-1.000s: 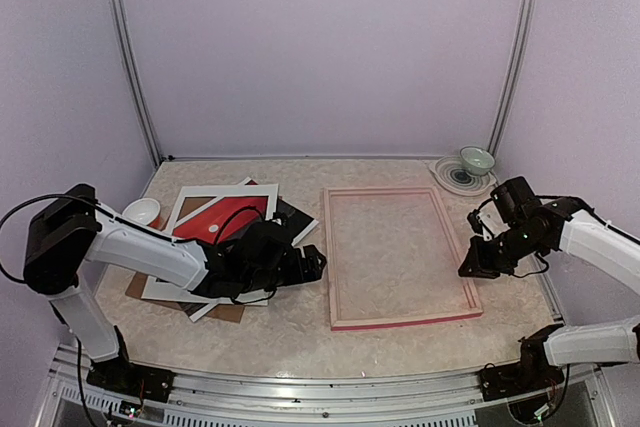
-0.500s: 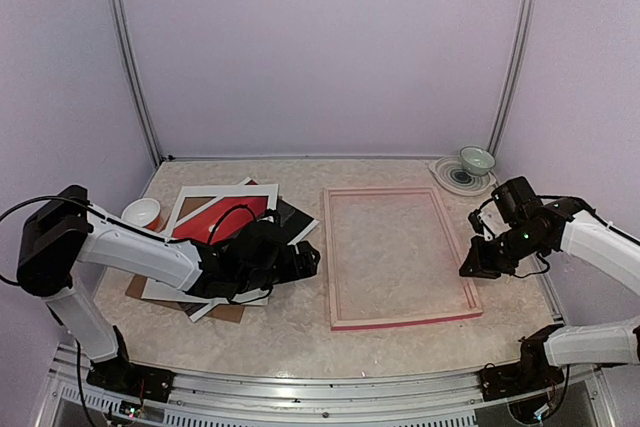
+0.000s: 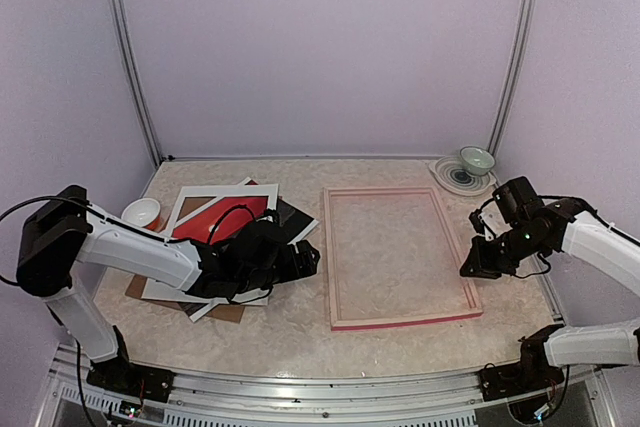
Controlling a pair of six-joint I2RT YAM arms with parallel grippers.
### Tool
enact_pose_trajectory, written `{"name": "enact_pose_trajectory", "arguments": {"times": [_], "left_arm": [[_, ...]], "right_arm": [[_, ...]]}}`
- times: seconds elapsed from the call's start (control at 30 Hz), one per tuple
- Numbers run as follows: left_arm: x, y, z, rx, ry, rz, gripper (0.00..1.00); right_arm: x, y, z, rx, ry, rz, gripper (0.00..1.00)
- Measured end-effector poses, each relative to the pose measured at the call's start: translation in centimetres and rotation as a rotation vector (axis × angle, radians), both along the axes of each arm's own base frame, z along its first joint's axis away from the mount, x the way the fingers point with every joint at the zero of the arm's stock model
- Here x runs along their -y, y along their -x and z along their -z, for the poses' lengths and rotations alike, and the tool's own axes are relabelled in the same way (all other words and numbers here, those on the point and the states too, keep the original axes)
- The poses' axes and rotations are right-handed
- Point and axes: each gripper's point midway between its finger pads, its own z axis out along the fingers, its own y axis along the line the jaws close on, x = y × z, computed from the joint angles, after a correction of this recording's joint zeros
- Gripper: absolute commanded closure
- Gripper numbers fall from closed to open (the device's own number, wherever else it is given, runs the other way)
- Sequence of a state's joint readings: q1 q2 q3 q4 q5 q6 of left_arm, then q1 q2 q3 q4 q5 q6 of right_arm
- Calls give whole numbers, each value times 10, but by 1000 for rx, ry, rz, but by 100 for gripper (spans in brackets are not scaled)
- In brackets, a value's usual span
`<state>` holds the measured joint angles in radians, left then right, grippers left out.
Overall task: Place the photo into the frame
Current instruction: Place the glass panel at the frame body.
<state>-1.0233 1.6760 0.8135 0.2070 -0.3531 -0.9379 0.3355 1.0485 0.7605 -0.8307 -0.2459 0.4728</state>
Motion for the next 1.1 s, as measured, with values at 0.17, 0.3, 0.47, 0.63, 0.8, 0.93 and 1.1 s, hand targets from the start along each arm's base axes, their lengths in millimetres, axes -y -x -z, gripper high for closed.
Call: {"name": "enact_pose_trajectory", "arguments": {"times": [0.17,0.3,0.47,0.63,0.8,0.93,1.1], "left_arm": [[0,0,0,-1,-1,-1,4],[-1,0,1,-2,-6,-3,4],[-2,0,1,-4,-10,-4,4],[-2,0,0,-2,-8,-3,4],[-2,0,-3,2,-2,-3,4],[-2,0,-3,2,-2,-2,4],[-2,1,-3,0,-1,-1,4]], "right_arm": [[1,2,1,-7,3,0,93],[1,3,0,-6,2,2,93],[2,3,-2,-2,1,6,93],[2,3,-2,-3,1,9,91],[1,3,-2,-2,-4,14,81],[1,2,1,-4,-8,16,74],[0,2,5,-10,-6,15,67]]}}
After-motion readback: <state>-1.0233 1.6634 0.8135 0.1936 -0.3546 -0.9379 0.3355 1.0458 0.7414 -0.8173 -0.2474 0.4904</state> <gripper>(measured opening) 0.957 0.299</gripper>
